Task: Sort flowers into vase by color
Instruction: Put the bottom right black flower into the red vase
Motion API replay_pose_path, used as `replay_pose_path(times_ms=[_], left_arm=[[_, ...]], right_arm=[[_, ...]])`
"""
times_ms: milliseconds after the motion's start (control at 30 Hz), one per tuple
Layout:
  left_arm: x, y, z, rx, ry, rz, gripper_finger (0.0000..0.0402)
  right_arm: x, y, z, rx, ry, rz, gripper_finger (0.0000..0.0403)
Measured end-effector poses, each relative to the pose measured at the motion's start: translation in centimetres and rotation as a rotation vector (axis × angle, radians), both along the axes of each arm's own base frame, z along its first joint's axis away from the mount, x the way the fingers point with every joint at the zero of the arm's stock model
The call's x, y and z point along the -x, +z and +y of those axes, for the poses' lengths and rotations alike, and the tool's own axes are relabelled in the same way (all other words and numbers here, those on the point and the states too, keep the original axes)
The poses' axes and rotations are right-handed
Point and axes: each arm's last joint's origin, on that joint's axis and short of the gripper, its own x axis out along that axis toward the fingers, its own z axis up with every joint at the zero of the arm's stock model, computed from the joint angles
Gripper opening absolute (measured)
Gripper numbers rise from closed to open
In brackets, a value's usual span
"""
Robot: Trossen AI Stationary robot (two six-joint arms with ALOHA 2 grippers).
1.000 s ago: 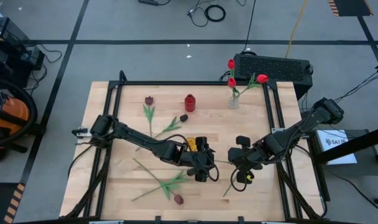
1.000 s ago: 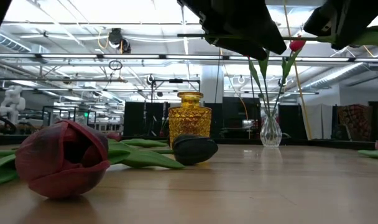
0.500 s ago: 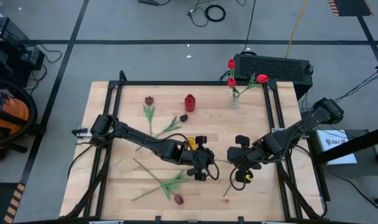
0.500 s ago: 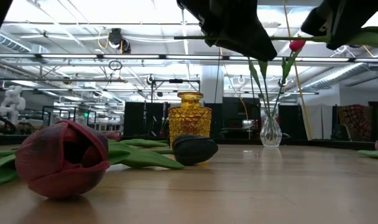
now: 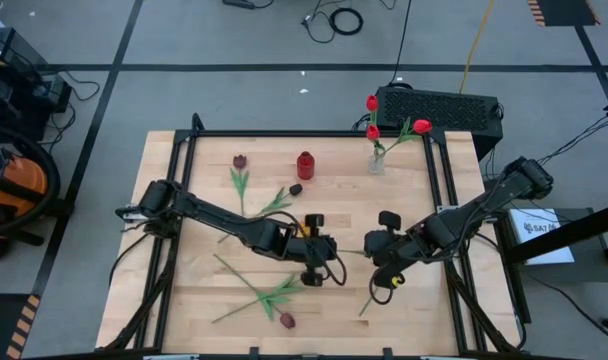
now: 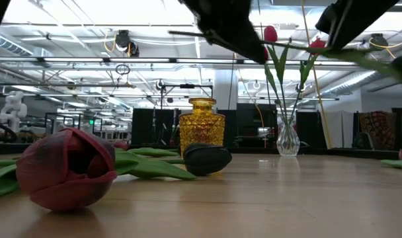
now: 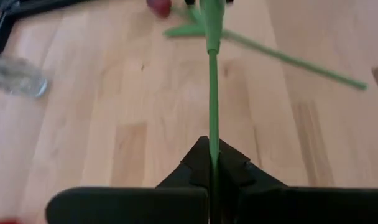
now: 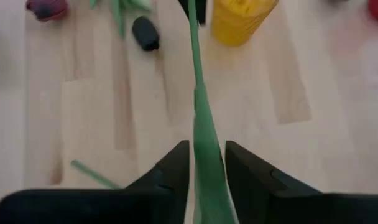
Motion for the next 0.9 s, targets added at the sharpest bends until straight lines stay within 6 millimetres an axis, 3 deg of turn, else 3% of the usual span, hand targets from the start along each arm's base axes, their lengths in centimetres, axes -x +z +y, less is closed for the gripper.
replay_pose_path(times_ms=[233,433,633,900], left_arm=[[3.1,2.4,0.0,0.011,0.061,0.095,0.0004],[5.7,3.9,-0.6,-0.012,0.163,0.139,0.0004],[8.5,6.3,-1.8,-0.051,0.219,0.045,0.0004],[14.1,8.6,-1.1,-0.152,0.455,-0.12,0.0004]], right_arm=[[-0.2,0.9,-0.2,0.073,-0.013,-0.064,0.0154],[-0.6,3.3,0.4,0.16,0.031,-0.179,0.0169],[0.2,5.2,1.4,0.206,0.091,-0.295,0.0171],[0.6,4.7,2.3,0.235,0.151,-0.326,0.0171]])
